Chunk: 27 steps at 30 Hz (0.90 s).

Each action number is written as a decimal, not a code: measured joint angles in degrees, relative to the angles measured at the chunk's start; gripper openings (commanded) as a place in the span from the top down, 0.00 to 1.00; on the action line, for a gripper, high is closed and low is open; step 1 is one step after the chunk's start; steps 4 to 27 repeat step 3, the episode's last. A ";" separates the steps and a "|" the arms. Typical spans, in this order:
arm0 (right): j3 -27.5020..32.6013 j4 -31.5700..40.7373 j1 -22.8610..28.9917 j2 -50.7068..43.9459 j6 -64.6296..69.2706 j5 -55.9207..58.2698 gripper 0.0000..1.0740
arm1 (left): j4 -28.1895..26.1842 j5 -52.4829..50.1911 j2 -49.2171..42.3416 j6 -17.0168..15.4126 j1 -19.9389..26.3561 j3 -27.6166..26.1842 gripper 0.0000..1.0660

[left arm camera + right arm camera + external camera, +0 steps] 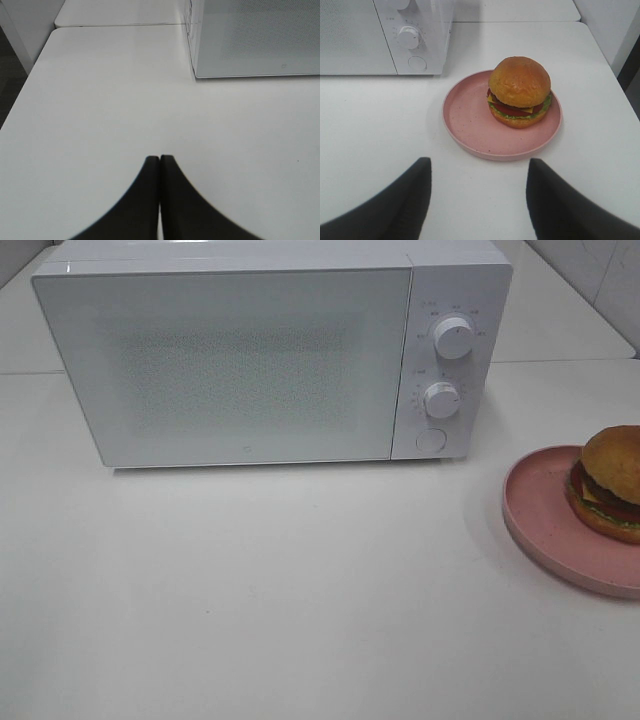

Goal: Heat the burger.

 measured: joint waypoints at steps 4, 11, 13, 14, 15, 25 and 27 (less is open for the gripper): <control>0.00 0.00 0.00 0.00 0.00 0.00 0.50 | 0.00 0.00 0.00 0.00 0.00 0.00 1.00; 0.00 0.00 0.00 0.00 0.00 0.00 0.50 | 0.00 0.00 0.00 0.00 0.00 0.00 1.00; 0.00 0.00 0.00 0.00 0.00 0.00 0.50 | 0.00 0.00 0.00 0.00 0.00 0.00 1.00; 0.00 0.00 0.00 0.00 0.00 0.00 0.50 | 0.00 0.00 0.00 0.00 0.00 0.00 1.00; 0.00 0.00 0.00 0.00 0.00 0.00 0.50 | 0.00 0.00 0.00 0.00 0.00 0.00 1.00; 0.00 0.00 0.00 0.00 0.00 0.00 0.50 | 0.00 0.00 0.00 0.00 0.00 0.00 1.00; 0.00 0.00 0.00 0.00 0.00 0.00 0.50 | 0.00 0.00 0.00 0.00 0.00 0.00 1.00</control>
